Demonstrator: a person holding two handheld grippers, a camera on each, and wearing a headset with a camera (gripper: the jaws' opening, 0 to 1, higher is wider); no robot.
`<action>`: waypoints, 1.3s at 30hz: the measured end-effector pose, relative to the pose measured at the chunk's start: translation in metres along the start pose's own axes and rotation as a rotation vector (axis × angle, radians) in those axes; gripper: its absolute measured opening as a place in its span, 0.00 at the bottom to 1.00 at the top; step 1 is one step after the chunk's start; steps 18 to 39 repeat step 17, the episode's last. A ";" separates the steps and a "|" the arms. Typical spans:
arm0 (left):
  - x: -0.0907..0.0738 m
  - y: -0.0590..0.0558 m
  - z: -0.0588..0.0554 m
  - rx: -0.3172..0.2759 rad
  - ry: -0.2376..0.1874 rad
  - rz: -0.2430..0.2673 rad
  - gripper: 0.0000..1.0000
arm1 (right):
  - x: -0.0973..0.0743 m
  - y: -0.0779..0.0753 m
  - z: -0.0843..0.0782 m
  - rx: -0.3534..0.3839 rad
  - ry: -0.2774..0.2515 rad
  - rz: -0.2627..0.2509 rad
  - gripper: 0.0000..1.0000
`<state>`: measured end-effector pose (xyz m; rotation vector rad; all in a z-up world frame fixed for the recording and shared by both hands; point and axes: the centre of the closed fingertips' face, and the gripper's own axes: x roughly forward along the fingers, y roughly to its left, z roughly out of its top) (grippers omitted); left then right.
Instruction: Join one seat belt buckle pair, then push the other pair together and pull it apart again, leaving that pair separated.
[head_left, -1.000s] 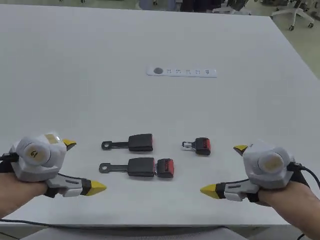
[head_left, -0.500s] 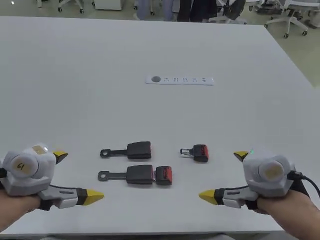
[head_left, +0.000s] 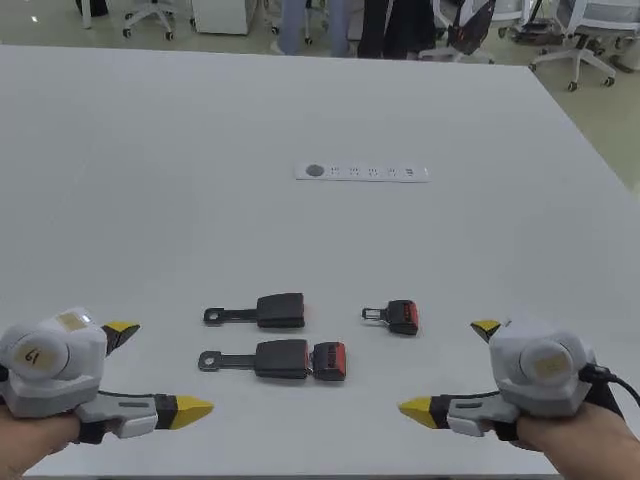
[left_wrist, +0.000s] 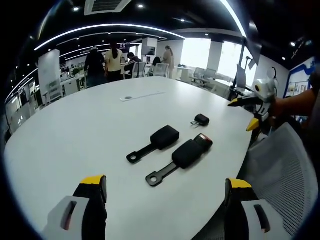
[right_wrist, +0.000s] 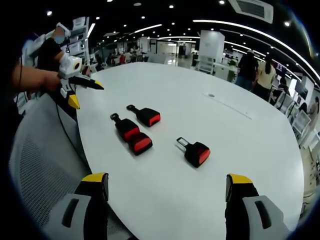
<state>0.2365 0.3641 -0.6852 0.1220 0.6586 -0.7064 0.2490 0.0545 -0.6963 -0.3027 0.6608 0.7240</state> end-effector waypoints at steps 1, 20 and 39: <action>0.000 0.000 0.000 -0.003 0.002 0.000 1.00 | -0.001 0.000 0.000 0.002 -0.001 0.000 0.99; -0.002 -0.002 -0.005 0.006 0.016 0.005 1.00 | -0.008 0.008 0.004 0.022 -0.011 0.006 0.99; -0.002 -0.002 -0.005 0.006 0.016 0.005 1.00 | -0.008 0.008 0.004 0.022 -0.011 0.006 0.99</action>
